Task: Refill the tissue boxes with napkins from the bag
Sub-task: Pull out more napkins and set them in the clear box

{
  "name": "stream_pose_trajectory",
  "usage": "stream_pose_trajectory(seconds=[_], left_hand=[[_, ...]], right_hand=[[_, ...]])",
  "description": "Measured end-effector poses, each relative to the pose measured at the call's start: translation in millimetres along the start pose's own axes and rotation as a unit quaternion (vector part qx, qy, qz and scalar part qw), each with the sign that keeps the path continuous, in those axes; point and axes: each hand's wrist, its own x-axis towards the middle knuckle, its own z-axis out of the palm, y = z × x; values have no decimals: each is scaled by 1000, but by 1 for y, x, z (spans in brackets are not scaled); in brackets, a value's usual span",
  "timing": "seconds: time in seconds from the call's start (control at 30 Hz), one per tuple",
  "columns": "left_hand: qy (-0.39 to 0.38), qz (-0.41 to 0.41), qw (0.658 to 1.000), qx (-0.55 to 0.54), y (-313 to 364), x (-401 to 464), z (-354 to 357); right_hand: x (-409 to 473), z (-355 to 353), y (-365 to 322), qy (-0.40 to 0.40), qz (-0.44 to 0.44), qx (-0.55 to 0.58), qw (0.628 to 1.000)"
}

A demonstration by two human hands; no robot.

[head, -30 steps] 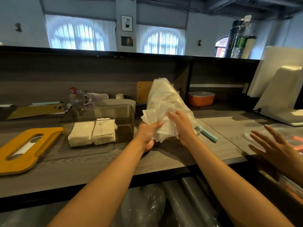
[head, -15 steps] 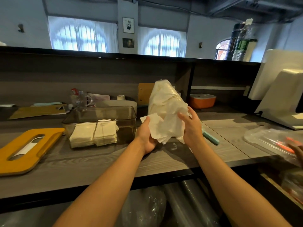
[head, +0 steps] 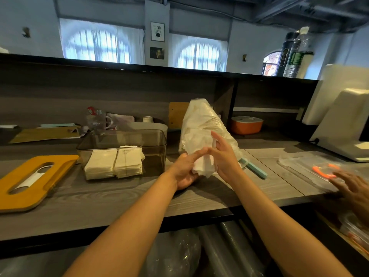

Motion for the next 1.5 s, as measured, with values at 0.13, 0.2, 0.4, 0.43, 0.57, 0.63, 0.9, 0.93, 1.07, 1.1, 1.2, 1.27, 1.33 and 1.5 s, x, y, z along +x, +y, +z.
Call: stream_pose_trajectory(seconds=[0.13,0.2,0.4,0.43,0.57,0.63,0.9,0.93,1.07,1.1,1.2,1.27,1.33,1.5], left_hand=[[25,-23,998,56,-3,0,-1],[10,-49,997,59,-1,-3,1],[50,-25,996,71,-3,0,-3],[75,-2,996,55,-2,1,-4],[145,88,985,37,3,4,-11],[160,118,978,60,1,3,-9],[176,104,978,40,2,2,-13],[182,104,977,34,2,0,-14],[190,114,975,19,2,0,-17],[186,116,975,34,1,-1,-17],[169,118,974,89,0,-5,-13],[145,119,973,136,-1,-9,-8],[121,118,970,173,-3,-13,-3],[155,143,944,254,-9,-27,4]], right_hand=[[-1,-4,-4,34,-41,-5,999],[-4,-4,-8,40,-58,-43,997],[-7,0,-9,5,-58,-88,994],[-6,0,-8,13,-42,-60,997],[-6,4,-5,-30,51,-51,997],[-7,7,-3,-84,82,-74,990],[-9,2,-2,-82,30,-152,985],[-10,0,-4,-72,36,-136,987],[-14,-4,-7,7,69,-10,998],[-17,-5,-7,25,78,15,997],[-27,-10,-8,61,58,-9,996],[-37,-14,-9,86,29,-50,995],[-44,-18,-10,106,11,-73,992],[-52,-10,-8,66,39,-159,984]])
